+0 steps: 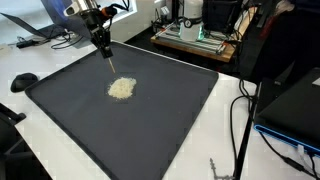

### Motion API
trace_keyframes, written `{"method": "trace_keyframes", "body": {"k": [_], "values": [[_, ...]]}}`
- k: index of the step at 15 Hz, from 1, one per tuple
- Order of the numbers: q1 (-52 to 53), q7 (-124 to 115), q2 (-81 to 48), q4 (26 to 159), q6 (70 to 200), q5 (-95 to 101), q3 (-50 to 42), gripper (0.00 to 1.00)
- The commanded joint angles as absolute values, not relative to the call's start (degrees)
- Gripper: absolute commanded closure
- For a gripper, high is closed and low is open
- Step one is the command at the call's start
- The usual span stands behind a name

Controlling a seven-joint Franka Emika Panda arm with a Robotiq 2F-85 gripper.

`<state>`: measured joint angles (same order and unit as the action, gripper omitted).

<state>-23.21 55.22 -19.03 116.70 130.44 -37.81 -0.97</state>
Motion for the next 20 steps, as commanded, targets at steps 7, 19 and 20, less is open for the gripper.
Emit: {"method": "trace_keyframes", "body": {"k": [7,19,20], "values": [[-17.2,59.1,-8.5,131.5,146.5,-38.8,-1.9,0.97],[-9.0,57.6,-1.7,139.8,157.6,-24.2,-1.4,0.97],[-8.4,56.7,-1.3,140.4,158.6,-21.9,-1.5,0.97]]}}
